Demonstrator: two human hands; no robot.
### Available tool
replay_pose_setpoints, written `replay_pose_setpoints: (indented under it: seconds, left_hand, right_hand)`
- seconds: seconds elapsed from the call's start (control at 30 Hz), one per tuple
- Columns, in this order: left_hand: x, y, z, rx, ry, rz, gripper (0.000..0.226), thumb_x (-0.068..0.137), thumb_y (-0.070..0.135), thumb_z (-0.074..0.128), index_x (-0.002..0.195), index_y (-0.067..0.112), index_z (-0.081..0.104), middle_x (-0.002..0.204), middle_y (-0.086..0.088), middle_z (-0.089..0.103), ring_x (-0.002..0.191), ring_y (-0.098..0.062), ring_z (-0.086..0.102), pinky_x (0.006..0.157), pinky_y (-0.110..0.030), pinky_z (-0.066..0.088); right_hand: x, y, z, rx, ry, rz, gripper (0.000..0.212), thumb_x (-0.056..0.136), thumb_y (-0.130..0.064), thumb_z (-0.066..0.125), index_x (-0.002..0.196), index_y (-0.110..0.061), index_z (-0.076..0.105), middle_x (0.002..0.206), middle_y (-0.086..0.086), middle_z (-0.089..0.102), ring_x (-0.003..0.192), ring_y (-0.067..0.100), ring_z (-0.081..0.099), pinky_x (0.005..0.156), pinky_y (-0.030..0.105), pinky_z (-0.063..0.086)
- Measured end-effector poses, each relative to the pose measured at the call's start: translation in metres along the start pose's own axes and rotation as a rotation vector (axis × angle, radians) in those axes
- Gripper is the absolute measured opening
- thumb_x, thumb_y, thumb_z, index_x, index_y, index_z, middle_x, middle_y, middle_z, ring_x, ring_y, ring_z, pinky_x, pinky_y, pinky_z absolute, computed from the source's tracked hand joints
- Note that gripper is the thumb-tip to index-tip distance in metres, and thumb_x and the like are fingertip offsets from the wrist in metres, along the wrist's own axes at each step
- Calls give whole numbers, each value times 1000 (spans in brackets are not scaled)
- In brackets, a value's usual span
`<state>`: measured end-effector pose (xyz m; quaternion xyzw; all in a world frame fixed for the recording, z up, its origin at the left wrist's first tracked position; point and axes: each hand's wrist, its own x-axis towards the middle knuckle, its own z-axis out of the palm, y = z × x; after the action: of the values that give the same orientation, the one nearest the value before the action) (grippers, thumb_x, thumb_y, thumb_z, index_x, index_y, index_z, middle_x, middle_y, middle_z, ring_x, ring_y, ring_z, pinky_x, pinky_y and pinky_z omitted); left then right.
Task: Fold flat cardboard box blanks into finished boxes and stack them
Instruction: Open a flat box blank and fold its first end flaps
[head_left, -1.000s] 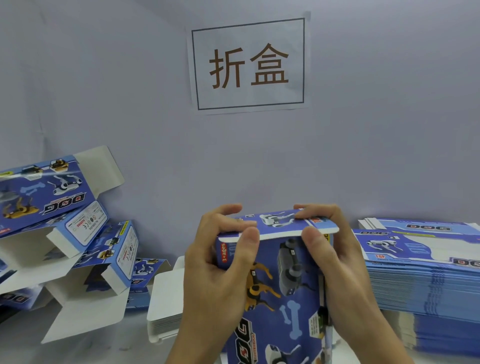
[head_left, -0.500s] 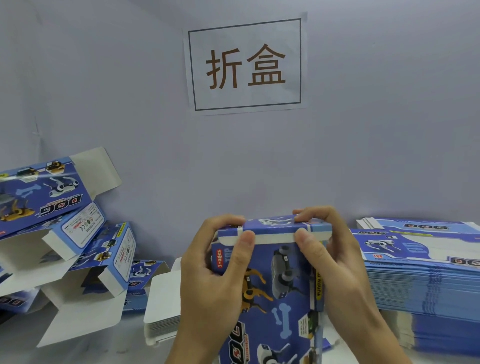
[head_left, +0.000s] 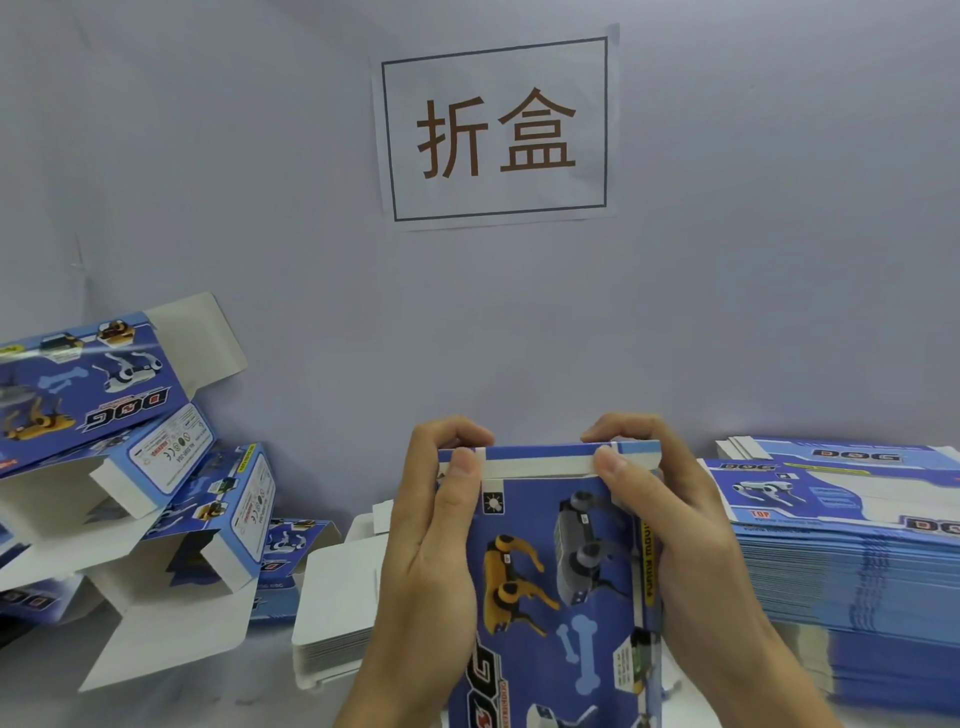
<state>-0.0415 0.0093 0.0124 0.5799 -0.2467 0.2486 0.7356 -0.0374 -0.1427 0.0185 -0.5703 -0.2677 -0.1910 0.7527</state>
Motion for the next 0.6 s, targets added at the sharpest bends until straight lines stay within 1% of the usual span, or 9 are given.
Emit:
replay_pose_setpoints:
  seconds: [0.1, 0.17, 0.23, 0.3, 0.37, 0.43, 0.53, 0.57, 0.6]
  left_hand:
    - [2, -1, -2, -91, 3, -66, 30, 79, 52, 53, 98, 30, 61, 91, -3, 73, 81, -23, 75, 55, -25, 57]
    - [4, -2, -3, -125, 10, -96, 33, 76, 53, 56, 98, 29, 62, 94, -7, 73, 83, -26, 75, 56, -28, 58]
    - [5, -3, -4, -133, 11, -101, 34, 78, 51, 57, 100, 26, 63, 95, -12, 73, 84, -29, 75, 57, -31, 59]
    - [5, -3, -3, -118, 26, -70, 28, 81, 48, 56, 98, 27, 64, 93, -11, 73, 81, -27, 75, 56, -29, 58]
    - [4, -3, -2, -89, 44, -19, 21, 86, 44, 53, 96, 29, 65, 89, -7, 73, 77, -23, 75, 54, -25, 57]
    - [3, -2, -2, -70, 64, 22, 18, 87, 42, 53, 93, 30, 65, 86, -2, 74, 74, -21, 75, 52, -23, 56]
    - [3, -2, -3, -73, 89, 23, 20, 87, 44, 55, 92, 28, 66, 87, -2, 74, 75, -21, 75, 52, -23, 56]
    - [4, -1, -3, -69, 90, 10, 20, 89, 45, 57, 91, 28, 66, 87, -4, 74, 75, -22, 75, 53, -25, 56]
    - [4, -1, -3, -68, 82, -14, 20, 92, 46, 60, 91, 27, 66, 86, -7, 74, 74, -23, 74, 54, -27, 57]
  right_hand:
    - [-2, 0, -1, 20, 1, 17, 35, 79, -51, 65, 96, -21, 64, 96, 33, 61, 86, 46, 71, 66, 51, 58]
    - [-2, -1, 0, 5, 26, 20, 33, 80, -52, 63, 94, -22, 65, 98, 32, 62, 86, 44, 72, 70, 55, 58]
    - [-1, -1, 1, -20, 56, 32, 25, 83, -48, 65, 90, -24, 67, 94, 29, 64, 80, 37, 73, 67, 49, 59]
    - [0, -1, 2, -13, 70, 58, 21, 83, -44, 65, 89, -24, 68, 88, 23, 68, 77, 33, 74, 60, 43, 60]
    - [0, -3, 3, -3, 70, 80, 23, 79, -45, 69, 91, -25, 69, 86, 15, 74, 76, 32, 75, 56, 37, 59]
    - [-1, -6, 5, -2, 59, 103, 26, 76, -47, 72, 91, -25, 70, 88, 15, 74, 77, 32, 75, 56, 36, 59]
    - [-4, -17, 9, 66, 50, 154, 21, 78, -33, 77, 91, -18, 69, 88, 19, 72, 74, 31, 75, 56, 36, 60]
    - [-3, -21, 10, 78, 60, 176, 22, 77, -29, 75, 91, -13, 69, 85, 19, 71, 71, 28, 74, 54, 32, 60]
    - [2, -25, 10, 69, 56, 198, 18, 79, -24, 69, 90, -9, 67, 81, 14, 72, 68, 23, 74, 52, 25, 57]
